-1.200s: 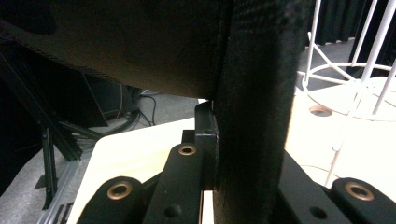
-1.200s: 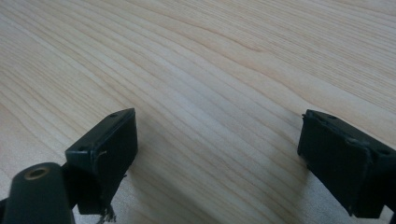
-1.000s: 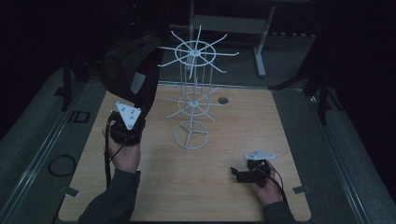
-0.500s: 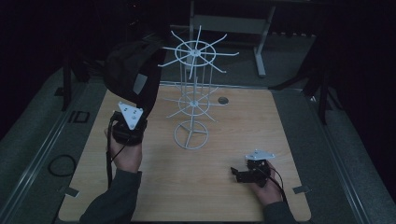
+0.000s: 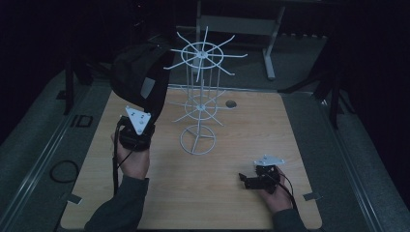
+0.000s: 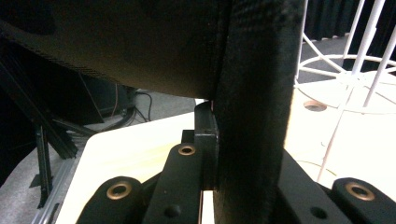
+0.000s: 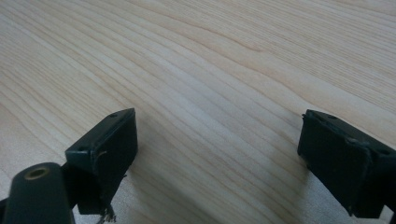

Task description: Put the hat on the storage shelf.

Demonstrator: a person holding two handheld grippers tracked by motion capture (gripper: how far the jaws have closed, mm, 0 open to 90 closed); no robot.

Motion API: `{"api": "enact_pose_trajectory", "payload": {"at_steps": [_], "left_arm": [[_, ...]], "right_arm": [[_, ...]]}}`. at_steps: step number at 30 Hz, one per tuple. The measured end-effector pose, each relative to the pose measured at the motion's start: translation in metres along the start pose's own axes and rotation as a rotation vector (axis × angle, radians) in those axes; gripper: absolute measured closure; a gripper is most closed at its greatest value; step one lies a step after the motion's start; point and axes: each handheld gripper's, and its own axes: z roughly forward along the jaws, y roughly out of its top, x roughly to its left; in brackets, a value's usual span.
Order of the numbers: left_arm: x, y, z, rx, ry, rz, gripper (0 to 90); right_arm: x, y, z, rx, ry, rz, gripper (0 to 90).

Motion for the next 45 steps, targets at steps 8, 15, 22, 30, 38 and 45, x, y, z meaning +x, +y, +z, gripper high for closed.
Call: {"api": "enact_pose_trajectory", "payload": {"at_steps": [8, 15, 22, 30, 38, 45], "left_arm": [[-0.004, -0.001, 0.002, -0.003, -0.005, 0.001, 86.2], [-0.007, -0.002, 0.003, 0.0, -0.002, 0.014, 85.9], [-0.012, -0.005, 0.006, 0.007, 0.006, 0.04, 86.0], [-0.017, -0.011, 0.009, 0.012, 0.017, 0.072, 85.9], [-0.021, -0.015, 0.011, 0.021, 0.017, 0.099, 85.3], [-0.03, -0.022, 0.017, 0.043, -0.02, 0.108, 83.7]], "right_arm": [[0.0, 0.0, 0.0, 0.0, 0.0, 0.0, 11.9], [0.0, 0.0, 0.0, 0.0, 0.0, 0.0, 11.9], [0.0, 0.0, 0.0, 0.0, -0.001, 0.0, 11.8], [0.0, 0.0, 0.0, 0.0, -0.001, 0.0, 11.8], [0.0, 0.0, 0.0, 0.0, -0.001, 0.0, 11.9], [0.0, 0.0, 0.0, 0.0, -0.001, 0.001, 11.9]]}}
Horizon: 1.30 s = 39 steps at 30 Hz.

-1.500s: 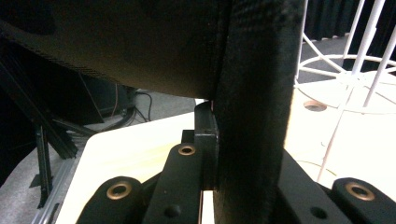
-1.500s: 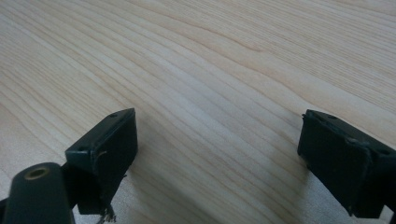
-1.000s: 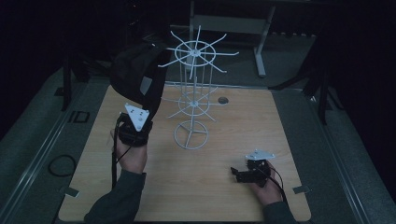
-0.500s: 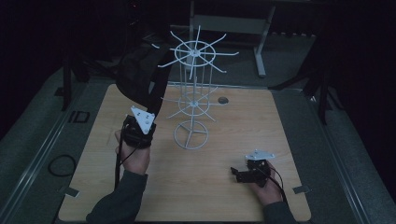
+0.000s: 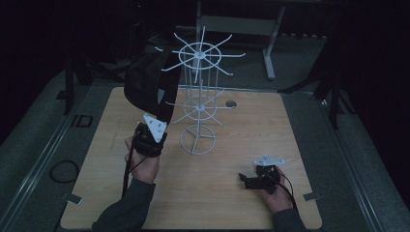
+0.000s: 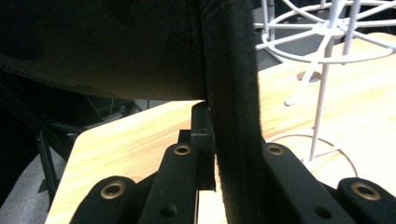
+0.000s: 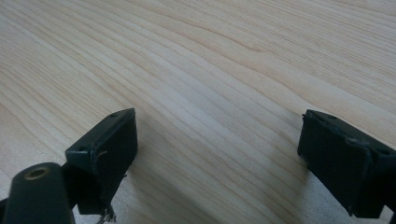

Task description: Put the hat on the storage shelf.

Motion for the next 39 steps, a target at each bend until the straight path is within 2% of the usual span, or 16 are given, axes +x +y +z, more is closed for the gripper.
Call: {"api": "enact_pose_trajectory", "payload": {"at_steps": [7, 13, 15, 20, 21, 27, 32, 35, 39], "left_arm": [[-0.006, -0.001, 0.003, 0.019, -0.047, 0.002, 82.5], [-0.006, -0.003, 0.004, 0.034, -0.071, -0.004, 80.4], [-0.006, -0.005, 0.004, 0.04, -0.09, -0.011, 76.7], [-0.007, -0.008, 0.005, 0.047, -0.1, -0.021, 66.4], [-0.006, -0.009, 0.005, 0.043, -0.114, -0.041, 64.6], [-0.004, -0.01, 0.004, 0.041, -0.14, -0.081, 53.6], [0.0, -0.011, 0.001, 0.025, -0.14, -0.117, 42.5], [0.002, -0.012, -0.002, 0.012, -0.141, -0.142, 38.0], [0.005, -0.013, -0.004, 0.004, -0.159, -0.154, 33.6]], "right_arm": [[0.0, 0.0, 0.0, 0.0, 0.001, 0.001, 11.8], [0.0, 0.0, 0.0, 0.001, 0.001, 0.002, 11.9], [0.0, 0.0, 0.0, -0.001, 0.0, 0.0, 11.9], [0.0, 0.0, 0.0, -0.001, 0.0, 0.001, 11.9], [0.0, 0.0, 0.0, -0.001, 0.0, 0.001, 11.9], [0.0, 0.0, 0.0, 0.0, 0.0, -0.002, 11.9], [0.0, 0.0, 0.0, 0.0, 0.001, 0.0, 11.9], [0.0, 0.0, 0.0, 0.0, 0.0, 0.0, 11.9], [0.0, 0.0, 0.0, 0.0, 0.0, 0.0, 11.9]]}}
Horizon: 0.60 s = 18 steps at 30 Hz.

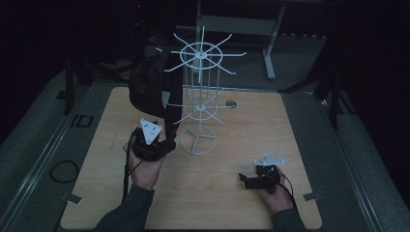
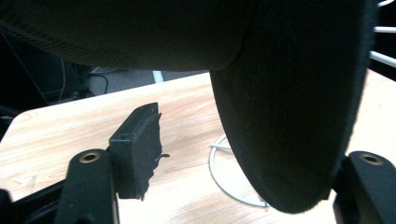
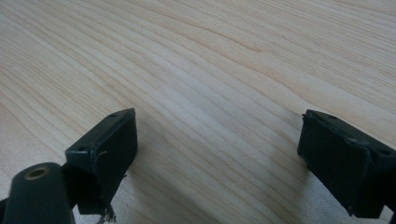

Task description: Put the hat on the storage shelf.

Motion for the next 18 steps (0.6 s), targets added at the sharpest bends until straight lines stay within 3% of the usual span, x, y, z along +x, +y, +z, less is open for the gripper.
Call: {"api": "enact_pose_trajectory", "payload": {"at_steps": [18], "left_arm": [[0.0097, -0.0086, -0.0098, 0.016, -0.106, -0.065, 26.5]], "right_arm": [[-0.0002, 0.0, -0.0001, 0.001, 0.001, -0.003, 11.9]]}}
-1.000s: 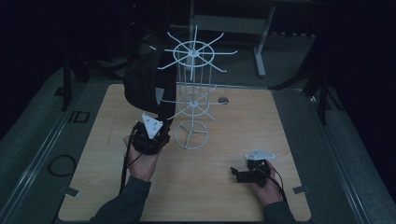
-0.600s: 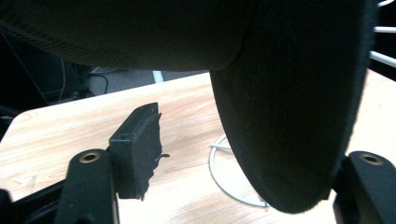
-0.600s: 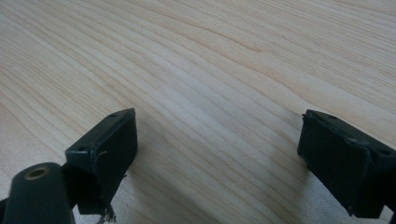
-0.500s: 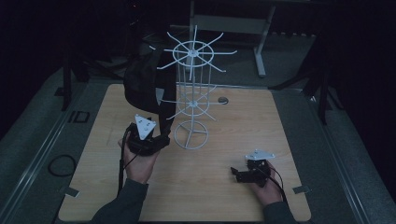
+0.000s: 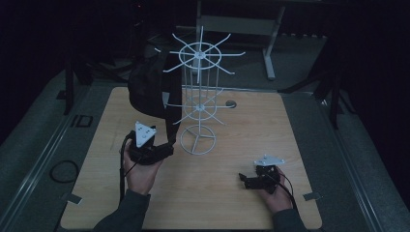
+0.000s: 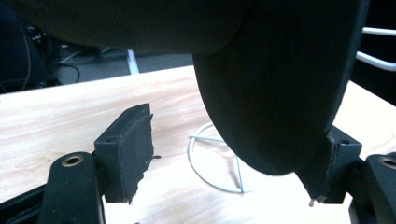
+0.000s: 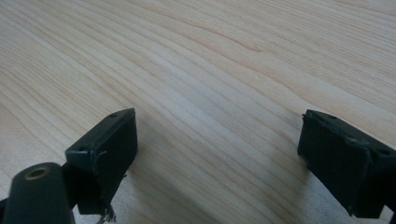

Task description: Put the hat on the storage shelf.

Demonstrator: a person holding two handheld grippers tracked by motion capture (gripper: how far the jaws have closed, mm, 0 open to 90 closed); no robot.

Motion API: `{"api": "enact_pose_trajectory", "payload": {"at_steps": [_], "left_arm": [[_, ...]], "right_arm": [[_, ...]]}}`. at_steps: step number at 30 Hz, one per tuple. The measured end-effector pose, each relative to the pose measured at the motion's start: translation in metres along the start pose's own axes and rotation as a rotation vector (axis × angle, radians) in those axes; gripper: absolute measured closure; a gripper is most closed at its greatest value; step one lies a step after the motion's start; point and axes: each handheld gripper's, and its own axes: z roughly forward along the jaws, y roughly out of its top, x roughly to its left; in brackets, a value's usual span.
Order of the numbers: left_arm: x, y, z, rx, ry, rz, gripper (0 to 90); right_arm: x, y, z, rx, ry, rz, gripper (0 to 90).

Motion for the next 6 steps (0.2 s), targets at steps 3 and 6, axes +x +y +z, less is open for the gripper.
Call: {"api": "enact_pose_trajectory", "payload": {"at_steps": [3, 6], "left_arm": [[0.0012, -0.0027, -0.0011, 0.003, -0.01, -0.015, 26.5], [0.0017, -0.0054, -0.0023, 0.006, -0.018, -0.021, 26.5]], "right_arm": [[0.0, 0.0, 0.0, 0.0, 0.0, 0.0, 11.8], [0.0, 0.0, 0.0, 0.0, 0.0, 0.0, 11.8]]}}
